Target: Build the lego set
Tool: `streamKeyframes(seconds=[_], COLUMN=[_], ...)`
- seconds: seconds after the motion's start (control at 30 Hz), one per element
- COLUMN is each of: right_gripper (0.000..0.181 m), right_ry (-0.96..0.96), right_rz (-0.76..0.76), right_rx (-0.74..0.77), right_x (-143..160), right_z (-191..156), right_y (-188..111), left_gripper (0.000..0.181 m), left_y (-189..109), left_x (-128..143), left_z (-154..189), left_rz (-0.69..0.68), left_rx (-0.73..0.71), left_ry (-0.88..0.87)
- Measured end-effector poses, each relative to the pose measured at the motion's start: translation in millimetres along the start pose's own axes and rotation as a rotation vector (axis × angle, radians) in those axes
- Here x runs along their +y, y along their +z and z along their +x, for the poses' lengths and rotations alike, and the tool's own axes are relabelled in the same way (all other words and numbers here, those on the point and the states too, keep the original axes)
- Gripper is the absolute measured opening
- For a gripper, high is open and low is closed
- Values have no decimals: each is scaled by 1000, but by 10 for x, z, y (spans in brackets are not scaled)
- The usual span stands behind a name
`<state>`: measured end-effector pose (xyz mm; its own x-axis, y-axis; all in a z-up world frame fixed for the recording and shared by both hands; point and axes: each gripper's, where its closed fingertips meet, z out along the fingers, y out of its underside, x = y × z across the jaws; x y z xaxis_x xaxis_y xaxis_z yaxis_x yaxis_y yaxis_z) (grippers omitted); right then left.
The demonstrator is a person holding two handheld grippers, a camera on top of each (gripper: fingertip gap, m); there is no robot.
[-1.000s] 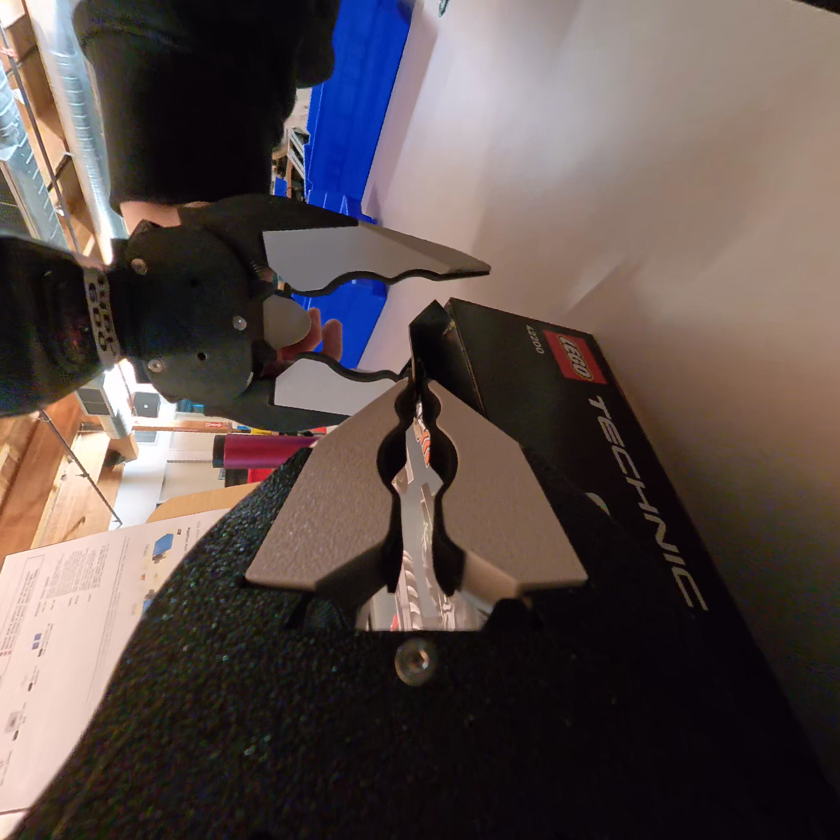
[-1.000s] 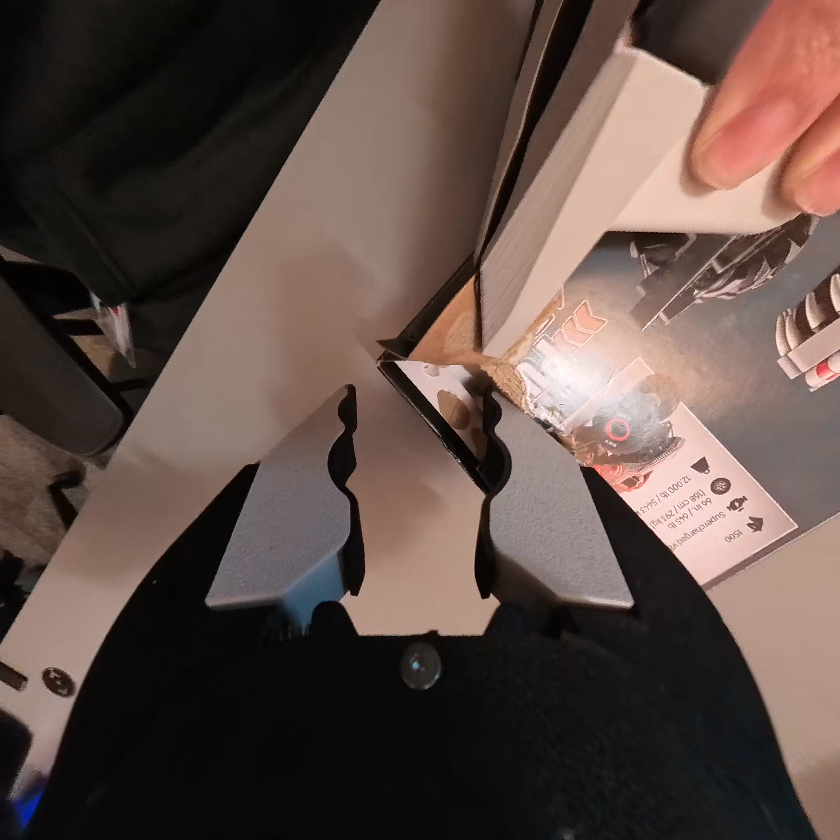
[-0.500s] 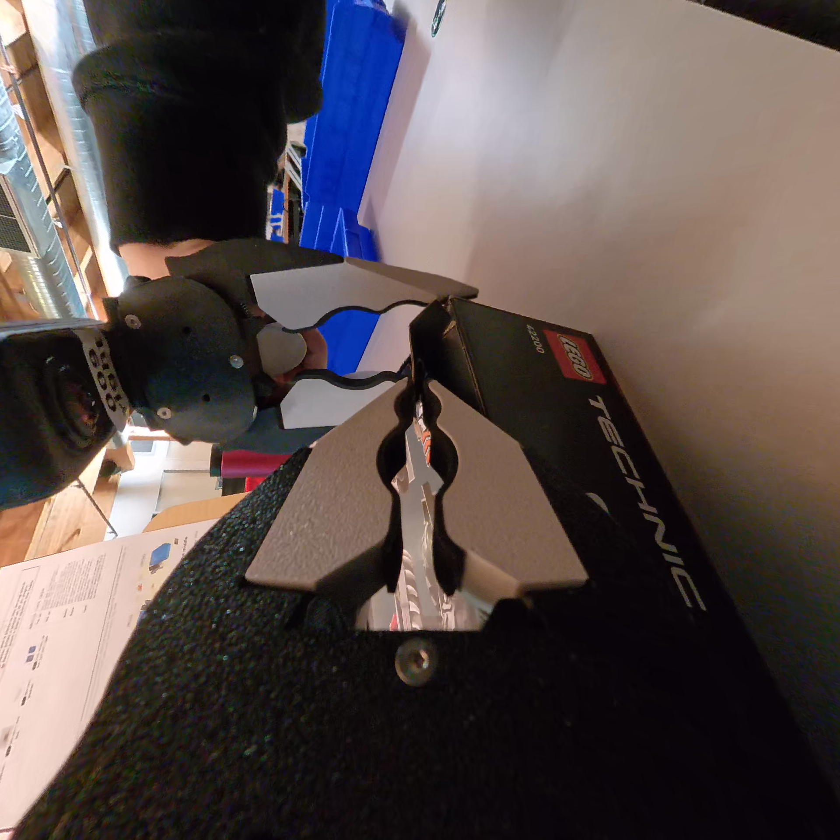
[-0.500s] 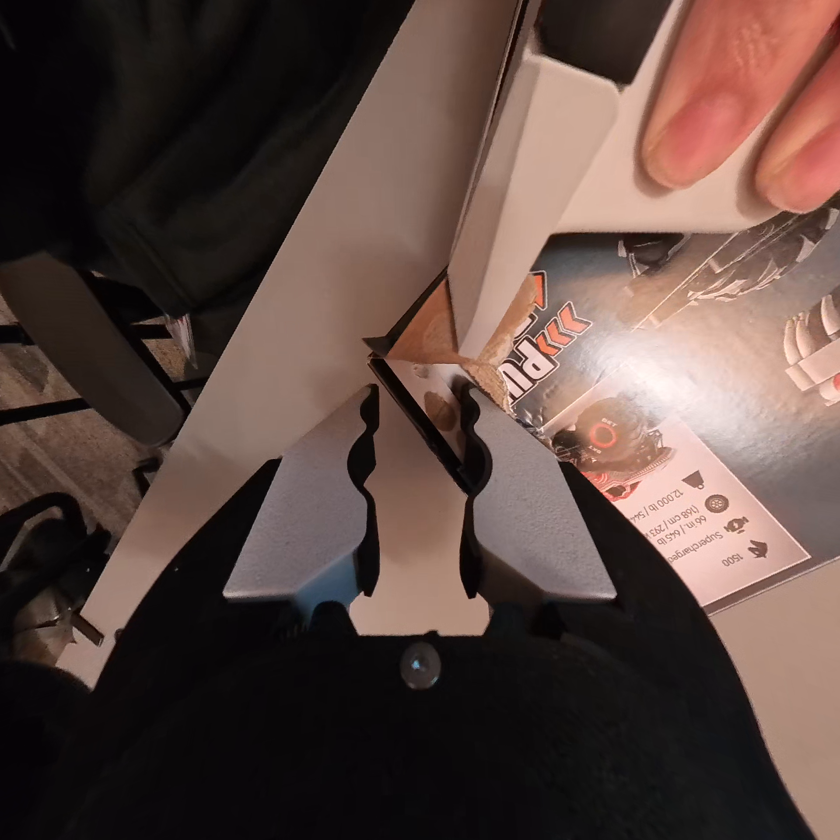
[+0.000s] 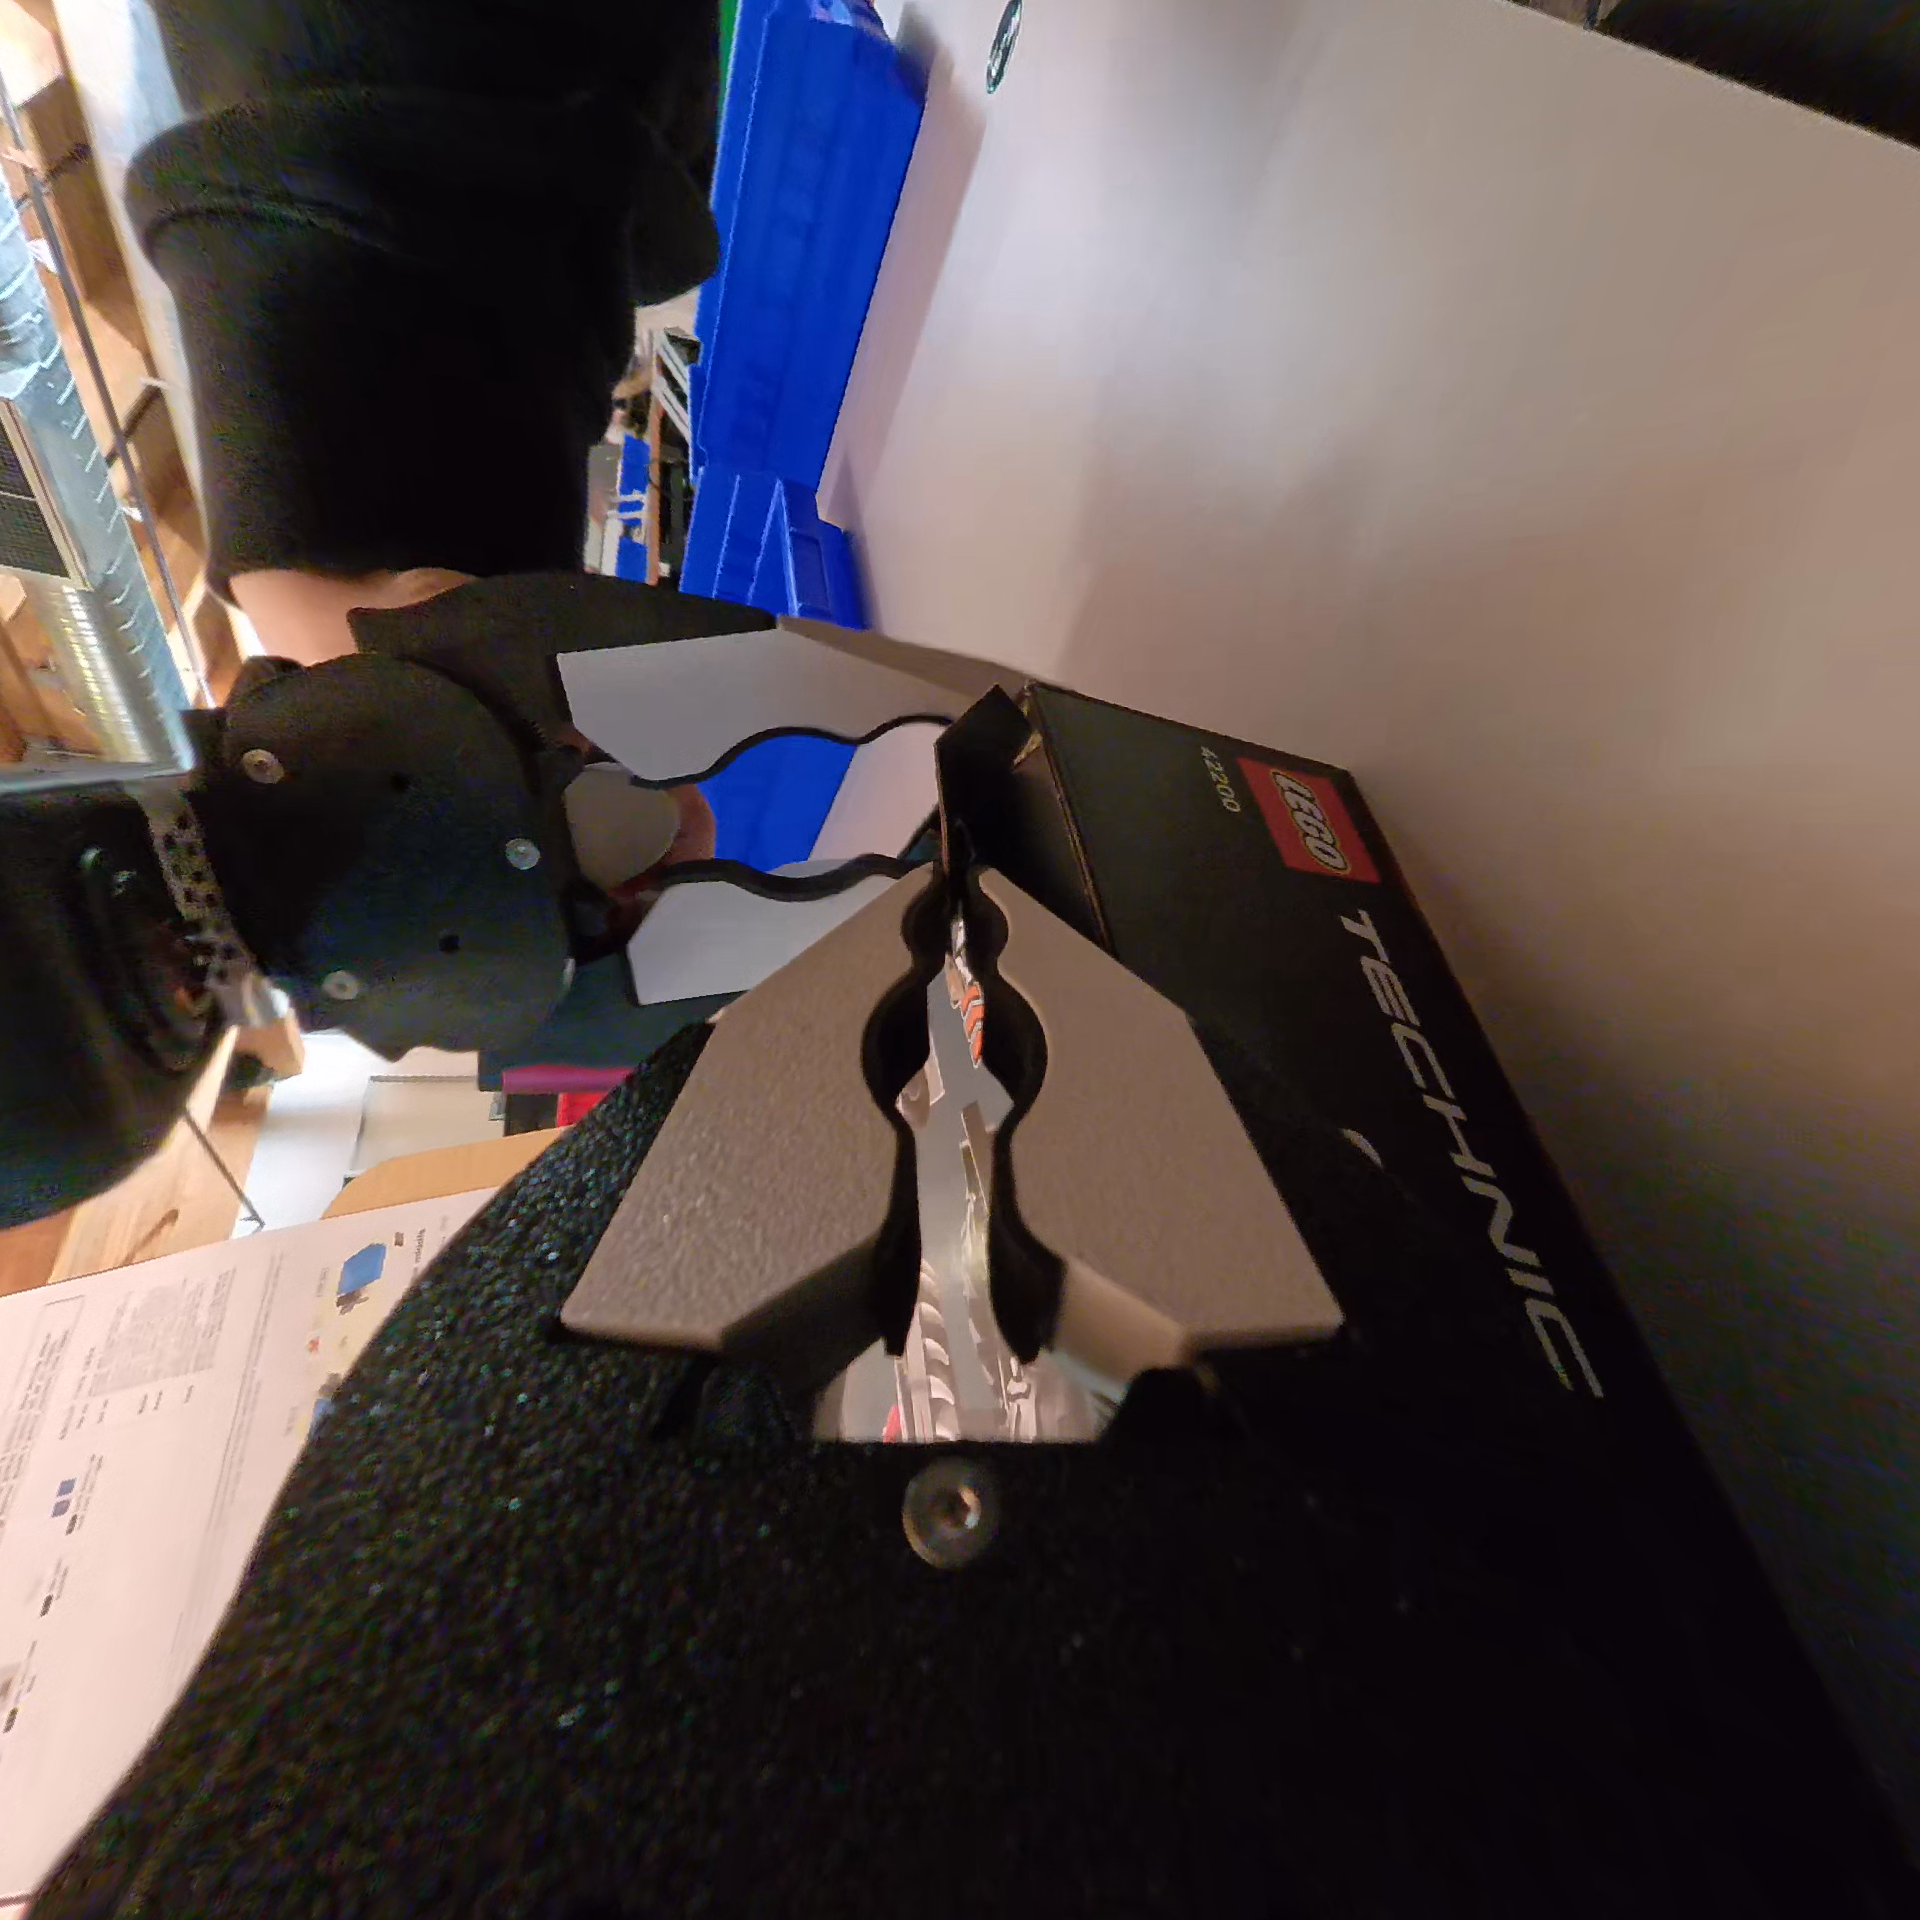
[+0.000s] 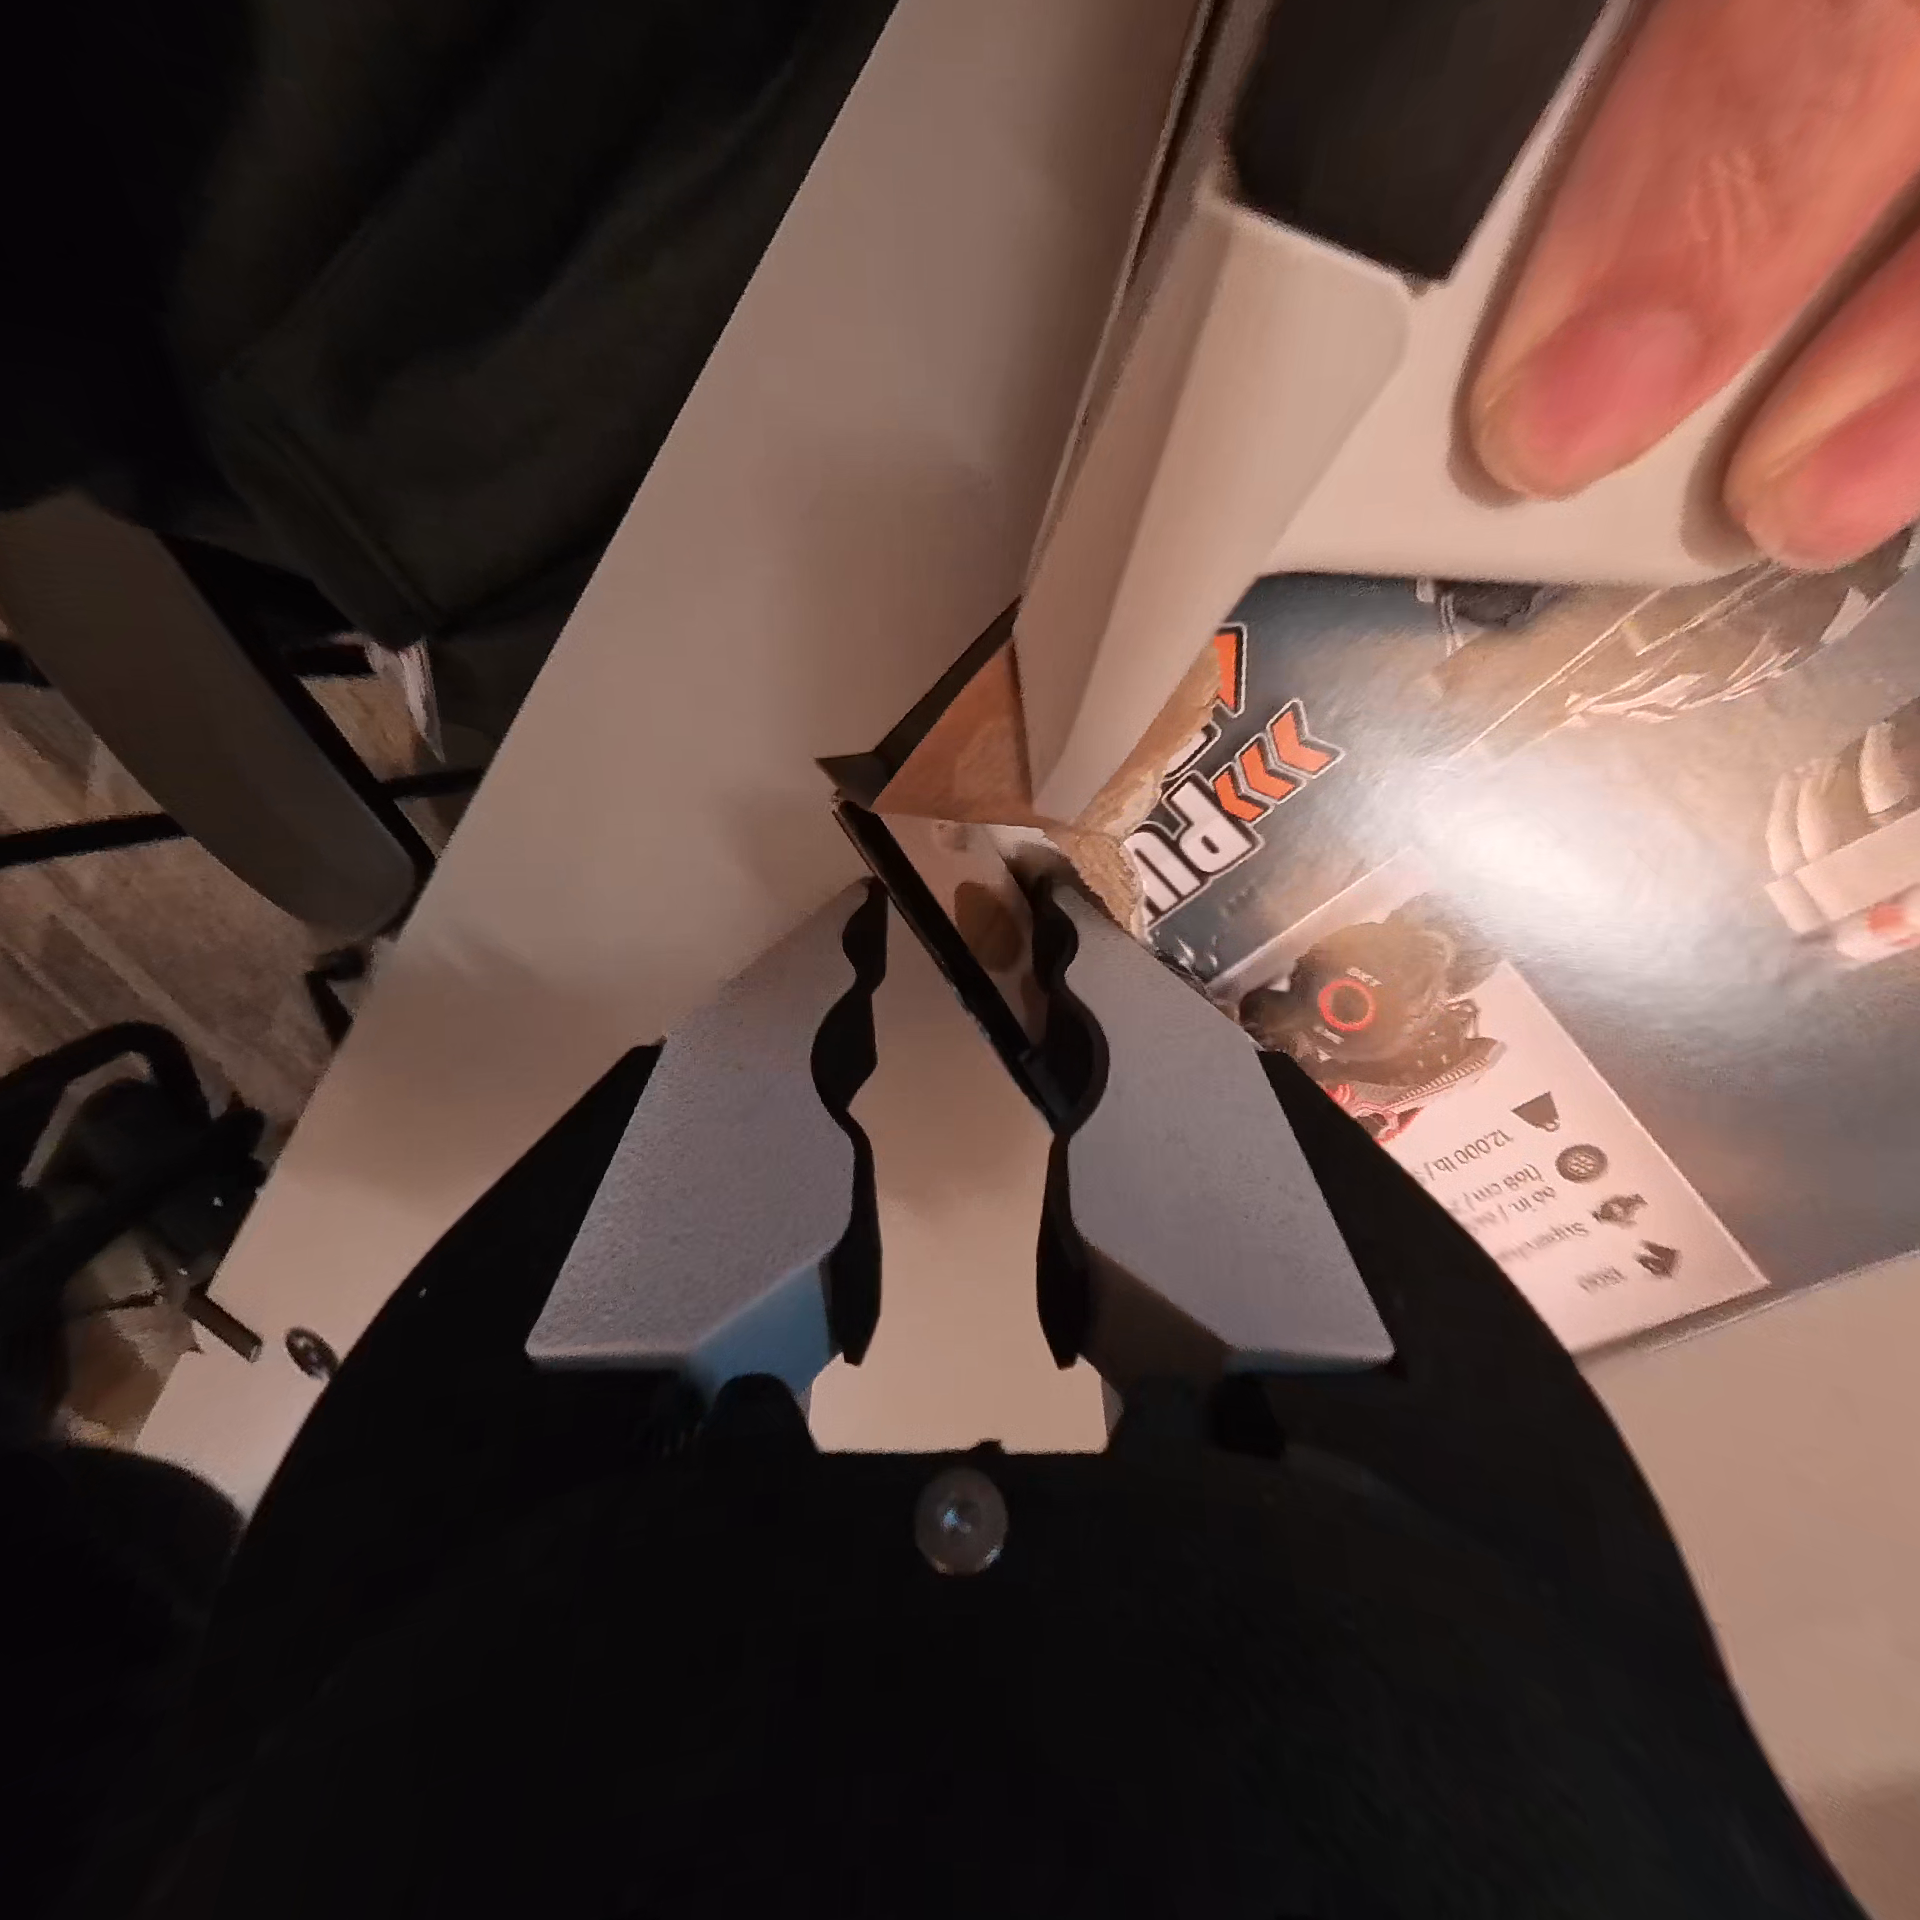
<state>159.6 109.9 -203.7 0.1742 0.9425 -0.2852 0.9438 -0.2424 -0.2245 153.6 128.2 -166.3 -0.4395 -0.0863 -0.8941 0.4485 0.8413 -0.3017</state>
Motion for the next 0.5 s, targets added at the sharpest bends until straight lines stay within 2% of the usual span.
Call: streamKeyframes(seconds=[0.07, 0.1, 0.17, 0.2, 0.23, 0.27, 0.3, 0.37, 0.4, 0.47, 0.5], right_gripper=[24, 14, 7, 3, 0, 0, 0, 12, 18, 35, 33], right_ry=[-20, -21, 53, 89, 89, 40, -9, -93, -119, -134, -134], right_rz=[-24, 18, 80, 13, -107, -130, -64, 102, 139, 66, 56], right_rx=[36, 0, -78, -114, -71, 16, 84, 138, 169, 199, 203], right_x=[-34, -112, -178, -58, 138, 176, 60, -244, -307, -198, -181], right_z=[1, -60, -143, -180, -143, -65, -15, -15, 0, 51, 59], right_y=[-64, -104, -192, -205, -209, -230, -267, -363, -379, -315, -278], left_gripper=[0, 0, 0, 0, 0, 0, 0, 0, 0, 0, 0], left_y=[4, 7, 11, 11, 11, 12, 11, 14, 15, 15, 16], left_x=[0, 2, 6, 5, 3, 1, 0, 2, 2, 1, 3], left_z=[0, 1, 1, 1, 0, -1, -1, -2, -2, -4, -1], left_rz=[2, 3, 5, 5, 5, 4, 3, 3, 3, 2, -1], left_rx=[4, 7, 12, 12, 10, 8, 6, 8, 8, 5, 8], left_ry=[-6, -11, -19, -17, -14, -10, -8, -10, -10, -5, -9])
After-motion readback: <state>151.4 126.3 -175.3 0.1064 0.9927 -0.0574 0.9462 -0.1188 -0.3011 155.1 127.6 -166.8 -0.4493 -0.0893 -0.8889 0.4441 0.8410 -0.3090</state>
